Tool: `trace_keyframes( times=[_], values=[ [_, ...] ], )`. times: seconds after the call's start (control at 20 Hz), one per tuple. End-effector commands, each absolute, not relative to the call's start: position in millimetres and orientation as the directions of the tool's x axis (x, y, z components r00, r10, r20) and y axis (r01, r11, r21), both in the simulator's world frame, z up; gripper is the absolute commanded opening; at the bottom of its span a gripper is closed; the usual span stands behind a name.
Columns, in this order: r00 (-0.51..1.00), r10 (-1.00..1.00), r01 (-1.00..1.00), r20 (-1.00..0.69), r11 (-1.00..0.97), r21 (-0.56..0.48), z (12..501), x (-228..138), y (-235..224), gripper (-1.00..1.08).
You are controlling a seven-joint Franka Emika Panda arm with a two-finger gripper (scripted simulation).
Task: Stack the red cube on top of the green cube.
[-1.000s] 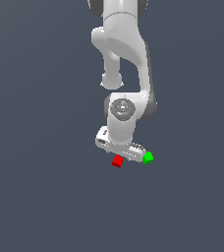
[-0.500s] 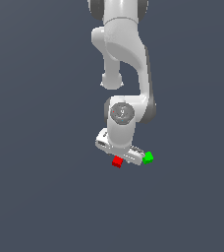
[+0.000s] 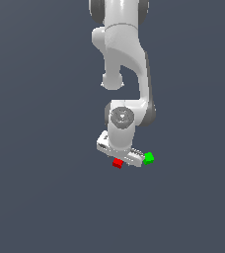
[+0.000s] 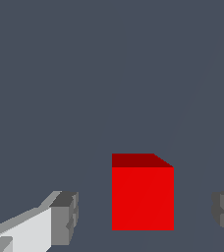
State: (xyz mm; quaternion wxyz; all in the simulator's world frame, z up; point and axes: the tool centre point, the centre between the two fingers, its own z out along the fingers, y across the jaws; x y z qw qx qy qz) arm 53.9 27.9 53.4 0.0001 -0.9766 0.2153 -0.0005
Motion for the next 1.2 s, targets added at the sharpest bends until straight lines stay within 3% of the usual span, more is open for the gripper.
trace_keyframes(
  times=[0.0,0.45,0.5,1.15],
  values=[
    [0.908,-0.420,-0.420,0.000,-0.908,0.000,40,53,28,1.00],
    [0.908,-0.419,-0.419,0.000,-0.908,0.000,20,54,28,1.00],
    [0.908,-0.419,-0.419,0.000,-0.908,0.000,20,54,28,-1.00],
    [0.908,-0.419,-0.419,0.000,-0.908,0.000,22,53,28,-1.00]
  ],
)
